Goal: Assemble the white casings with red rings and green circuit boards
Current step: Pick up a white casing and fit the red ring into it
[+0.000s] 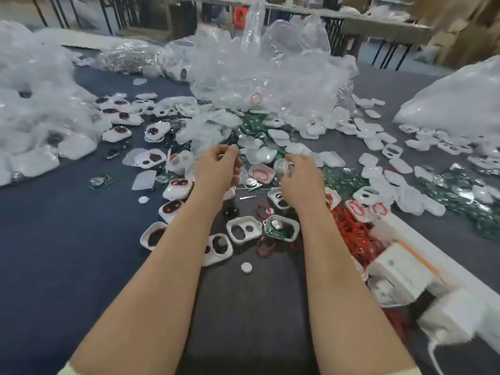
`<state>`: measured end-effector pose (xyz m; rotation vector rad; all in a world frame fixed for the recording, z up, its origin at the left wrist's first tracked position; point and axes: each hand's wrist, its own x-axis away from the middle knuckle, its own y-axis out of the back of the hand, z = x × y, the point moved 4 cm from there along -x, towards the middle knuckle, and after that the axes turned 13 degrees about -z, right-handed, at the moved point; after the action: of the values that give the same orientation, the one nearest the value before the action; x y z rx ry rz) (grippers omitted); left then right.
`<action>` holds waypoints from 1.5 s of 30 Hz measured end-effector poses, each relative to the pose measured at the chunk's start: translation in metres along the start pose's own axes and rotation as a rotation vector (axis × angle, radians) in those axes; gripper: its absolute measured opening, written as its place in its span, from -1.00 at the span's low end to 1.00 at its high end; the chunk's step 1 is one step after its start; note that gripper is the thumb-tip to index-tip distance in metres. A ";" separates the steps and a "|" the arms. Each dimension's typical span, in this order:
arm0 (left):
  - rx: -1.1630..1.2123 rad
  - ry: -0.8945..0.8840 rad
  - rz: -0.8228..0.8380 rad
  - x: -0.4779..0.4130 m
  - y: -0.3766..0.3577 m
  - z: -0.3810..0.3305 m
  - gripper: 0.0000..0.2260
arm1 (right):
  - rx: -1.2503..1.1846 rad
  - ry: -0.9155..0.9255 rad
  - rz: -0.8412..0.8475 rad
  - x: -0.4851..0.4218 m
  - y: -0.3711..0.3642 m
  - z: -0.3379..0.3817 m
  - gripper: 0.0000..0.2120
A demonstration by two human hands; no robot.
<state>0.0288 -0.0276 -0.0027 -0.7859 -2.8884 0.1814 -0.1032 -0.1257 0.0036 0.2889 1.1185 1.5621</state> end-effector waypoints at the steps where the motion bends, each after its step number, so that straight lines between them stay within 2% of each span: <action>1: -0.019 -0.025 -0.002 -0.001 -0.001 0.000 -0.86 | 0.011 -0.008 0.016 -0.003 -0.001 -0.001 -0.54; 4: -0.003 -0.034 -0.014 -0.002 -0.001 0.002 -0.85 | -0.046 -0.081 -0.021 -0.007 0.002 -0.009 -0.58; 7: 0.002 -0.082 -0.003 0.002 -0.003 -0.001 -0.88 | -0.116 -0.097 -0.127 -0.005 0.014 -0.007 -0.56; 9: -0.017 -0.128 0.058 0.006 -0.007 -0.005 -0.88 | -0.234 0.019 -0.170 -0.002 0.024 0.007 -0.55; 12: -0.067 -0.158 0.174 0.012 -0.012 -0.005 -0.83 | -0.358 0.234 -0.067 0.009 0.027 0.031 -0.59; 14: -0.090 -0.188 0.205 0.012 -0.013 -0.005 -0.87 | -0.363 0.262 -0.020 0.012 0.027 0.034 -0.59; 18: -0.204 -0.231 0.261 0.012 -0.014 -0.004 -0.94 | -0.333 0.217 -0.024 0.014 0.024 0.036 -0.58; 20: -0.169 -0.200 0.267 0.013 -0.013 -0.005 -0.93 | -0.309 0.226 -0.064 0.015 0.023 0.038 -0.54; 22: -0.075 -0.144 0.259 0.014 -0.012 -0.007 -0.92 | -0.392 0.157 -0.052 0.013 0.022 0.035 -0.48; 26: 0.063 -0.040 0.274 0.017 -0.011 -0.009 -0.94 | -0.597 -0.075 -0.003 0.010 0.022 0.026 -0.65; 29: 0.016 -0.020 0.276 0.017 -0.008 -0.011 -0.93 | -0.640 -0.048 0.030 0.011 0.023 0.029 -0.73; 32: -0.109 -0.104 0.249 0.018 -0.005 -0.012 -0.85 | -0.599 0.031 0.048 0.012 0.025 0.035 -0.72; 35: -0.054 -0.063 0.144 0.015 -0.001 -0.011 -0.86 | -0.423 0.032 0.041 0.013 0.033 0.031 -0.76; 37: 0.122 0.056 0.065 0.010 0.004 -0.011 -0.87 | -0.132 0.092 0.226 0.020 0.033 0.031 -0.79; 39: 0.303 0.178 0.042 0.007 0.007 -0.010 -0.91 | 0.176 0.182 0.452 0.033 0.025 0.036 -0.74; 40: 0.368 0.225 0.048 0.006 0.006 -0.009 -0.94 | 0.273 0.219 0.504 0.038 0.021 0.040 -0.73; 41: 0.424 0.262 0.059 0.006 0.005 -0.008 -0.97 | 0.327 0.249 0.514 0.040 0.017 0.044 -0.74; 43: 0.496 0.309 0.078 0.008 0.004 -0.007 -0.88 | 0.349 0.272 0.472 0.040 0.014 0.048 -0.82; 45: 0.511 0.318 0.081 0.007 0.003 -0.005 -0.81 | 0.252 0.214 0.383 0.035 0.016 0.046 -0.87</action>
<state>0.0257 -0.0208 0.0026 -0.7478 -2.3567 0.7000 -0.0929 -0.0716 0.0266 0.5400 1.4979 1.8173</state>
